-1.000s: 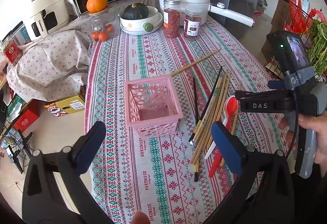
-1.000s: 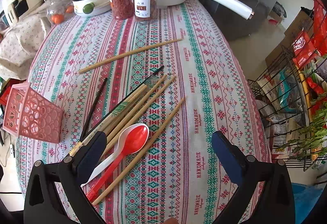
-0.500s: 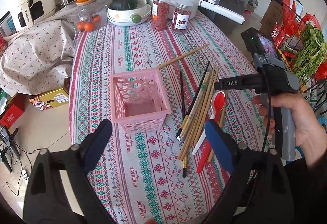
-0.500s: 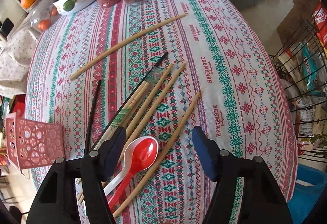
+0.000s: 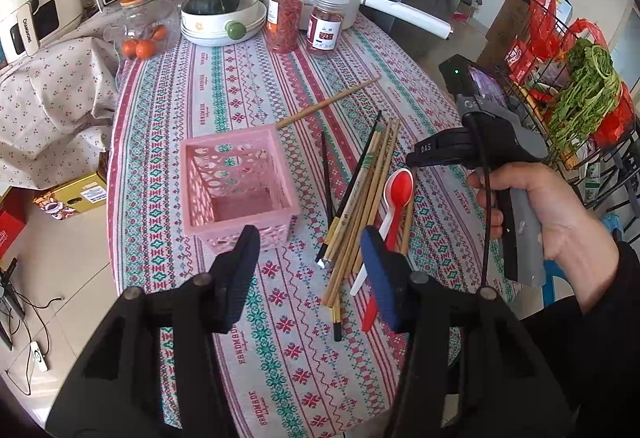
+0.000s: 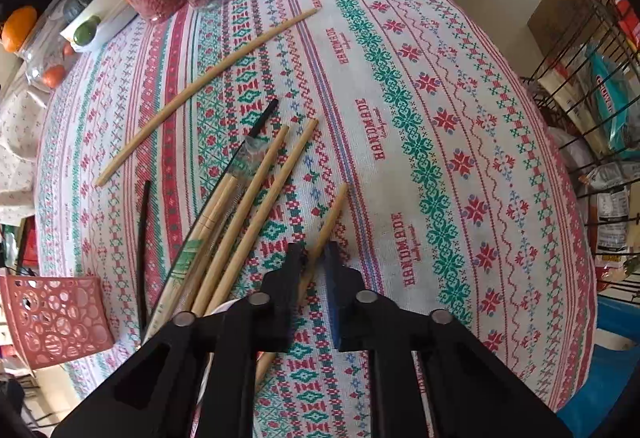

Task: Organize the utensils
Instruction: 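Grasp a bamboo chopstick with the right gripper while the left gripper approaches the pile, then grasp another bamboo chopstick with the left gripper while the right gripper lifts its chopstick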

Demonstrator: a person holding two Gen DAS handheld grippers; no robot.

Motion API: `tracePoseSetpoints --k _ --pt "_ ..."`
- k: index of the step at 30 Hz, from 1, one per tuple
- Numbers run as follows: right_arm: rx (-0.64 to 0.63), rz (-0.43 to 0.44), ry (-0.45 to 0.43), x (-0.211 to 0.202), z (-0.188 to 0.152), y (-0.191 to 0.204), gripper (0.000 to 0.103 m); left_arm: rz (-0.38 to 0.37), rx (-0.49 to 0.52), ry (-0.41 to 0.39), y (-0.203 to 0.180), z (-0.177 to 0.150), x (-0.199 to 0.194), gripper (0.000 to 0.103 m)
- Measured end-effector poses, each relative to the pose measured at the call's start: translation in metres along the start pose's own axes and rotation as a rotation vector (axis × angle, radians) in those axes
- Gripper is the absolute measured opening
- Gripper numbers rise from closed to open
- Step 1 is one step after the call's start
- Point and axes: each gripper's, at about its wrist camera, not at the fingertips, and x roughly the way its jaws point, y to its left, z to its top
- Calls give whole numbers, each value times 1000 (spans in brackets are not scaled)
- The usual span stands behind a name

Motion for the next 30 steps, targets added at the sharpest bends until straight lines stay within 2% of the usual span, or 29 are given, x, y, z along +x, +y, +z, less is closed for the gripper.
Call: tracePoseSetpoints --k 2,6,11,16,21,30 --pt "7 22 7 -1 1 -3 5 -10 20 0 -7 2 -1 49" --pt "27 63 -17 -18 -4 -29 5 -10 88 21 -23 14 2 45" --pt "51 131 -69 -47 -4 -56 5 12 188 97 -44 53 24 45" --pt "61 166 -90 -61 1 -75 5 39 264 188 -69 104 74 43" --pt "76 187 -75 -55 7 -80 5 90 334 259 -90 141 143 38" --pt "59 213 -55 -48 16 -83 5 147 285 308 -86 183 238 35"
